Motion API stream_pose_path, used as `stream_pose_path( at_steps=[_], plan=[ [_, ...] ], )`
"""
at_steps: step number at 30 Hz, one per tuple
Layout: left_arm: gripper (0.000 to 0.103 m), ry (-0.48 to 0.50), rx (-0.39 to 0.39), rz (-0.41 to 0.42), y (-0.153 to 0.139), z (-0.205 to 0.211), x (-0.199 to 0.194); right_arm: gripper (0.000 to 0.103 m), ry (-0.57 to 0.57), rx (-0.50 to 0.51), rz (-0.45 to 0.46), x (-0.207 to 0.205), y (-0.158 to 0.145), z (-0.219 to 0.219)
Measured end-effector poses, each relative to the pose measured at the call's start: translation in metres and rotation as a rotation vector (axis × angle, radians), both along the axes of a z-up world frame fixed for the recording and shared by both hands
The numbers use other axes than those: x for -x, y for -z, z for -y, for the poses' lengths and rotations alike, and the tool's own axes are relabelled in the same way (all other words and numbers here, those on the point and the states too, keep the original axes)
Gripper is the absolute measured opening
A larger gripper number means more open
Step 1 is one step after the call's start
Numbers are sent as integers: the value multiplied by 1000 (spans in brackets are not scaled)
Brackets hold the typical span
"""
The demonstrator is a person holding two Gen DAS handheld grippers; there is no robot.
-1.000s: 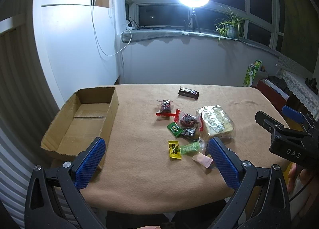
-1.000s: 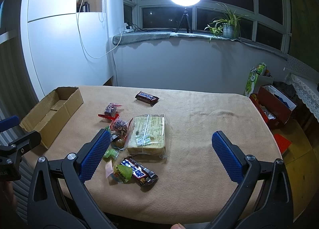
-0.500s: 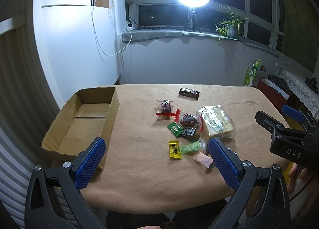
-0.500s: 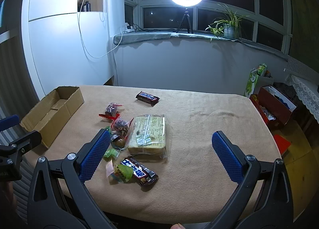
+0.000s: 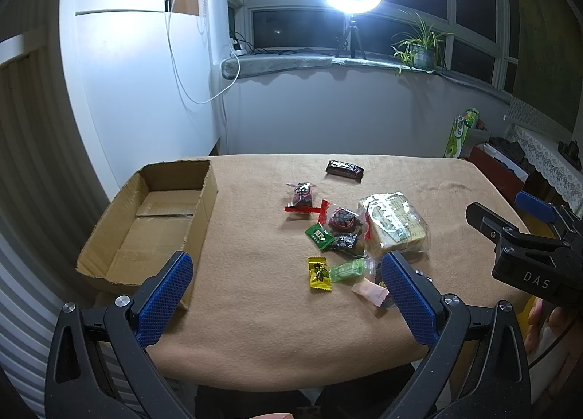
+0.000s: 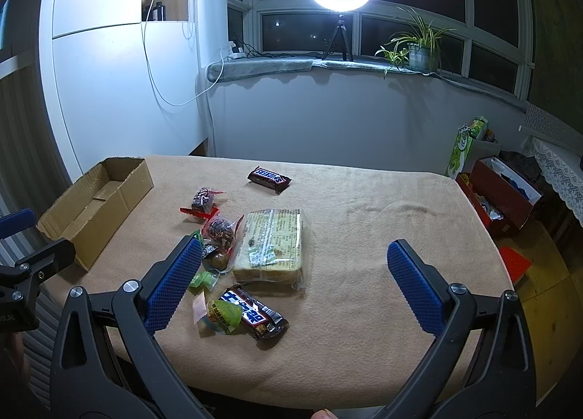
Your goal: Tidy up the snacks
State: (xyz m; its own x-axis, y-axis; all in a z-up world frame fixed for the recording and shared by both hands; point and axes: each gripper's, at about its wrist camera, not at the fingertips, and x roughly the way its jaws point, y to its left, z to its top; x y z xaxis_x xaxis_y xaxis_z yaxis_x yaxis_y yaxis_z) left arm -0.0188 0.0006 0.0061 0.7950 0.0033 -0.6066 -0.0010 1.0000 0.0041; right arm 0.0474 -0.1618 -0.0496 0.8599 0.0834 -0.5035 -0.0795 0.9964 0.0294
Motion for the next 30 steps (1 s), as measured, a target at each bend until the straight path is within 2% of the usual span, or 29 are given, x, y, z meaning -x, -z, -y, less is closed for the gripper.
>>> stream_pose_path(
  at_steps=[30],
  plan=[
    [103, -1, -4, -1, 0, 0, 3, 103, -1, 5, -1, -1, 0, -1]
  ],
)
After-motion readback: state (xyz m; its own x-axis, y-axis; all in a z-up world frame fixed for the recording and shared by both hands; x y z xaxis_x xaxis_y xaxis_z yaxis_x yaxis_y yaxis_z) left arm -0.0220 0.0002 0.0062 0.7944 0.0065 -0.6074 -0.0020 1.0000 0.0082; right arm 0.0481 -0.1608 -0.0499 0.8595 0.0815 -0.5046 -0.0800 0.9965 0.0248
